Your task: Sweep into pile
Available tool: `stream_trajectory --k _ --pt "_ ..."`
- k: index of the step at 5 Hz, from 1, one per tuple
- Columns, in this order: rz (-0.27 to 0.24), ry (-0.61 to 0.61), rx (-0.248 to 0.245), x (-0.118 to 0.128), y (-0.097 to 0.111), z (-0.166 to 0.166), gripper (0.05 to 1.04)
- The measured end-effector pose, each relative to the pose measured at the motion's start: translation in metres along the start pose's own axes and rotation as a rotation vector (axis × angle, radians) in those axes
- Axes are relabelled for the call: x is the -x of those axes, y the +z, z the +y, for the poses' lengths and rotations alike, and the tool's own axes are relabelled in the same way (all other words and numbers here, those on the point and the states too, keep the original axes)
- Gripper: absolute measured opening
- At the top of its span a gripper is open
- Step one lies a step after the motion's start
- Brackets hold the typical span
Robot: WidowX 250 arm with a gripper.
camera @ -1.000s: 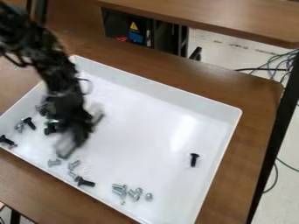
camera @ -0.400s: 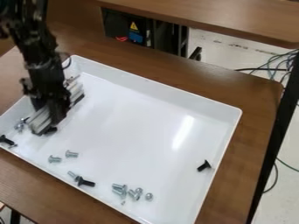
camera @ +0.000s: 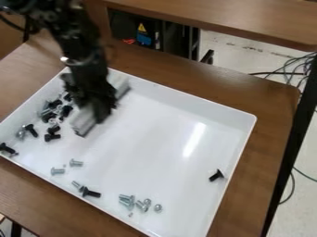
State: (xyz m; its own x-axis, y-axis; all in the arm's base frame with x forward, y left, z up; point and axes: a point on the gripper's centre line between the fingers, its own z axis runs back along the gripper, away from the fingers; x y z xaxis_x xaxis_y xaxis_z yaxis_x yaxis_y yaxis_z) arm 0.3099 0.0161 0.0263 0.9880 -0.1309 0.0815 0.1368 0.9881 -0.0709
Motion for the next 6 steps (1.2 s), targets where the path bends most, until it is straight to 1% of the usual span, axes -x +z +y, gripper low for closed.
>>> stream_trajectory --k 1,2,3,4,5,6 --pt "-0.007 -0.036 0.079 0.007 -0.013 -0.05 0.363" --pt "-0.018 -0.083 0.138 0.012 -0.022 -0.095 0.363" --pt "0.143 -0.256 0.11 0.026 -0.045 -0.127 0.362" --pt "0.23 -0.501 0.038 0.034 -0.047 -0.117 0.362" --pt "0.248 -0.636 0.001 0.028 -0.047 -0.102 0.362" --pt "0.305 -0.731 -0.002 0.025 -0.056 -0.097 0.363"
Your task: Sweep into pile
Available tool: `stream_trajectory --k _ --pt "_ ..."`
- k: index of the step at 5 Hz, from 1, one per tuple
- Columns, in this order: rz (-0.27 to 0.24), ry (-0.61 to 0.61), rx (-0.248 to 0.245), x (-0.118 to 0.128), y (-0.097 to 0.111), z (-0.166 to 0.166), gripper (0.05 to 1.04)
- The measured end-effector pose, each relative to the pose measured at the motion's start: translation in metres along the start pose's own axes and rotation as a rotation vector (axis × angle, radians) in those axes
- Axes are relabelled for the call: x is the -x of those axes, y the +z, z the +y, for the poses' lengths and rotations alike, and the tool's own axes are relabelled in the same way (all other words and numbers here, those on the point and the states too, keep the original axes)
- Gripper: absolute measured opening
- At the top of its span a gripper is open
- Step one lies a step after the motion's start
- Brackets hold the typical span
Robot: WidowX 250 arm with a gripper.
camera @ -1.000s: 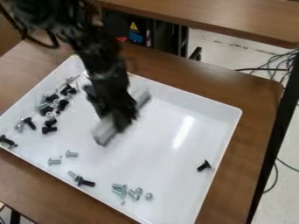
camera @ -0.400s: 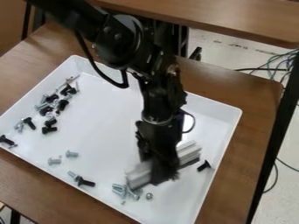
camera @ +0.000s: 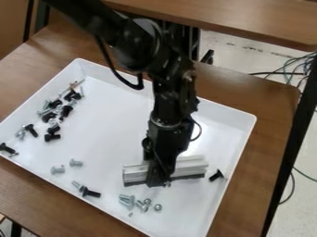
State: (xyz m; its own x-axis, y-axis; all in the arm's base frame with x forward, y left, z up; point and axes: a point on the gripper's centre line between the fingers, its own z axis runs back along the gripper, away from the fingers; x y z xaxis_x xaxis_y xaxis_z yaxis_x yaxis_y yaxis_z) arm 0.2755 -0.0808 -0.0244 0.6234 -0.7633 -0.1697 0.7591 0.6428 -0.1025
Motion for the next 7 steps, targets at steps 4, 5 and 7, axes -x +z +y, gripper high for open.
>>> stream_trajectory --k 4,5,7 --pt "0.032 -0.133 0.163 -0.03 -0.018 -0.016 0.362" --pt "0.009 -0.167 0.173 -0.04 -0.016 -0.013 0.362" --pt "-0.143 0.18 0.28 -0.053 -0.009 0.016 0.362"
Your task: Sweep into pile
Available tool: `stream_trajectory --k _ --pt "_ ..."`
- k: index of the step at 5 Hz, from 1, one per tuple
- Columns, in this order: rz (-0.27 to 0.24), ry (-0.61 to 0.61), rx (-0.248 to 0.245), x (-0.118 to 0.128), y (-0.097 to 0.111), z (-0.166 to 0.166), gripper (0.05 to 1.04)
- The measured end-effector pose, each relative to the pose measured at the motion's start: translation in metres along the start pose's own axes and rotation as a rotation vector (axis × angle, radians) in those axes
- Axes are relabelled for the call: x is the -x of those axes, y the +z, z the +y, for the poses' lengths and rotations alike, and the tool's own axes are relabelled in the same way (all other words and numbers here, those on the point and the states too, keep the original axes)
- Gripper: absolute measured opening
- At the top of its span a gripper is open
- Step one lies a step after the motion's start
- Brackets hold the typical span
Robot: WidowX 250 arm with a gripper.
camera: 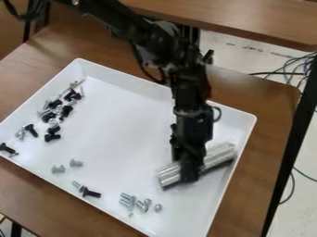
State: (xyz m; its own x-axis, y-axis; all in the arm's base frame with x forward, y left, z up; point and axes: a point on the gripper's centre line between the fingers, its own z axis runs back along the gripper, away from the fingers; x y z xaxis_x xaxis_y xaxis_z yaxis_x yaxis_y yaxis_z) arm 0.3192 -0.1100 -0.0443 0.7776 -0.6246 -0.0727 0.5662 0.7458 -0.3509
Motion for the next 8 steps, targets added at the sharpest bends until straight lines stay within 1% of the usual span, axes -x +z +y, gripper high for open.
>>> stream_trajectory --k 1,2,3,4,5,6,7,8 --pt "-0.097 0.21 0.052 -0.001 0.008 0.022 0.362" --pt "-0.204 0.429 0.049 0.015 0.014 0.055 0.362" --pt "-0.213 0.606 -0.014 0.039 0.022 0.088 0.362" --pt "-0.218 0.605 -0.031 0.06 0.027 0.095 0.362" --pt "-0.116 0.421 -0.071 0.078 0.023 0.074 0.362" --pt "-0.048 0.284 -0.163 0.078 0.023 0.055 0.362" --pt "-0.051 0.19 -0.202 0.066 0.025 0.028 0.362" --pt "0.033 0.005 -0.27 0.045 0.026 0.007 0.362"
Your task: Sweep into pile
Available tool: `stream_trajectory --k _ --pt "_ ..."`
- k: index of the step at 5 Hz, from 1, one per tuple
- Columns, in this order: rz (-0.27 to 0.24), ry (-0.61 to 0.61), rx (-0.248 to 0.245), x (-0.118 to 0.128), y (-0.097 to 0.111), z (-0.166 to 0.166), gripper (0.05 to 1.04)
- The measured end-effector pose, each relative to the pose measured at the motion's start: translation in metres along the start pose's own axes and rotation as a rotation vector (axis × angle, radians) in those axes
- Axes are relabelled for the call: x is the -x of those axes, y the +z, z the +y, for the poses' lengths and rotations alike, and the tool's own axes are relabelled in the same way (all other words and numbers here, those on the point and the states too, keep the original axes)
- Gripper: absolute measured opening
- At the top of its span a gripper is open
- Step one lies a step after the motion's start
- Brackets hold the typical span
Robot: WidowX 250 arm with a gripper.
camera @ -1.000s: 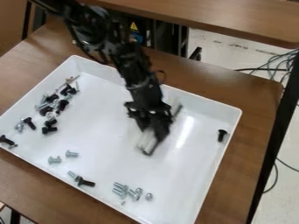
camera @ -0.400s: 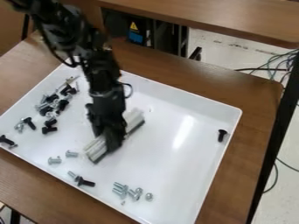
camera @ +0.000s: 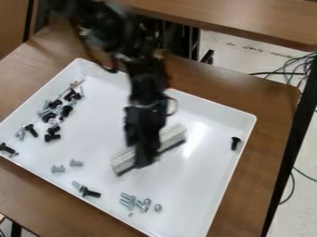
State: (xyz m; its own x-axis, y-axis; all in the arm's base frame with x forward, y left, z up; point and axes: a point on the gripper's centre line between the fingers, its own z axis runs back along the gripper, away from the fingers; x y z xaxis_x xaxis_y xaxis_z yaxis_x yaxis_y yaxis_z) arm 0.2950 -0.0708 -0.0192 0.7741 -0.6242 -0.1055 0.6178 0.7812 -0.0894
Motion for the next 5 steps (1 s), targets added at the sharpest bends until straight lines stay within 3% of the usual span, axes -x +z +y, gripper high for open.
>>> stream_trajectory --k 1,2,3,5 --pt "0.041 -0.173 -0.026 -0.019 -0.006 -0.027 0.362" --pt "0.068 -0.196 -0.005 -0.034 -0.017 -0.027 0.362" --pt "0.094 -0.199 0.009 -0.046 -0.022 -0.027 0.362" --pt "0.06 -0.066 0.076 -0.073 -0.019 -0.019 0.362"
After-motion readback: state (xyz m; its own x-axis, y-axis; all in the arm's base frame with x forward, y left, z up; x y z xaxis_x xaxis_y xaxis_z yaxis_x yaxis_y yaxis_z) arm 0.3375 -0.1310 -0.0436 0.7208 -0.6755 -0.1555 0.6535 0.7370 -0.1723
